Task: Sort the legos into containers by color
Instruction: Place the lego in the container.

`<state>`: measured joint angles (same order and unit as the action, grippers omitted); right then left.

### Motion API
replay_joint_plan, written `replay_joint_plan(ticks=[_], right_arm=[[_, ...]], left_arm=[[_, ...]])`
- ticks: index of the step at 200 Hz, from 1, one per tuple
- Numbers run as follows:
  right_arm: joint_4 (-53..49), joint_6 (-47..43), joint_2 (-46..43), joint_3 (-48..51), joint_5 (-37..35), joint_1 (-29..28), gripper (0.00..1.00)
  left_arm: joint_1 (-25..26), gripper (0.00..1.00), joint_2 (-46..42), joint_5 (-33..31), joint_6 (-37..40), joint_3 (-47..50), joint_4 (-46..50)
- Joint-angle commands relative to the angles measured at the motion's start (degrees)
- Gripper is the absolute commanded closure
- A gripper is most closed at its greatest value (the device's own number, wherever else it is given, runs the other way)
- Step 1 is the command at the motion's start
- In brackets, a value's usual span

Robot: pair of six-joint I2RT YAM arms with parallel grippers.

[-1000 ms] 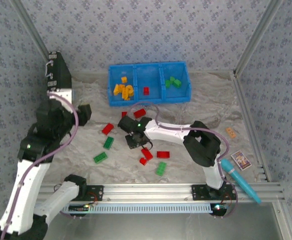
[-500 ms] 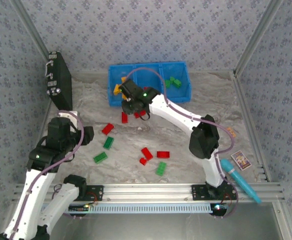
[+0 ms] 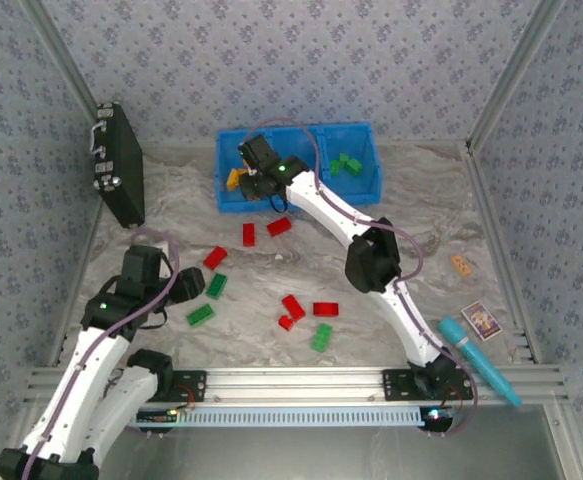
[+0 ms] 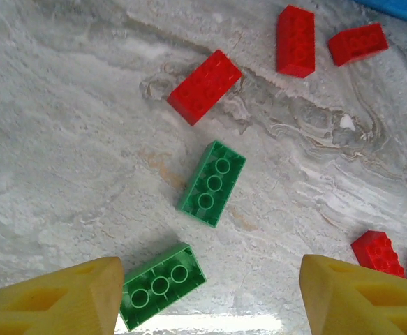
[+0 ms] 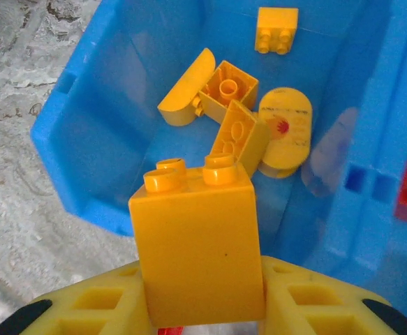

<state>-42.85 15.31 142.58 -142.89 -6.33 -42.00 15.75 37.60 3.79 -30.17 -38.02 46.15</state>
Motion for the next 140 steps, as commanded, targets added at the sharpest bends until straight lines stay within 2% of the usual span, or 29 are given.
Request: replay_joint_plan(ticks=[1, 62, 102, 140], right_arm=[[-0.6, -2.1, 4.1, -7.6, 1.8, 0.6, 0.59], [2.9, -2.5, 6.0, -8.3, 3.4, 1.8, 0.39], [3.6, -3.8, 3.3, -8.0, 4.7, 1.4, 0.35], [3.0, -5.9, -3.7, -5.2, 3.8, 0.8, 0.33]], left_arm=[[-0.1, 0.32, 1.0, 2.1, -3.6, 1.5, -3.6], [0.5, 0.31, 5.8, 5.4, -7.8, 8.0, -11.4], [1.3, 0.31, 10.2, 1.2, -3.6, 6.0, -12.1], [2.9, 0.31, 17.5, -4.0, 3.7, 1.7, -13.4]])
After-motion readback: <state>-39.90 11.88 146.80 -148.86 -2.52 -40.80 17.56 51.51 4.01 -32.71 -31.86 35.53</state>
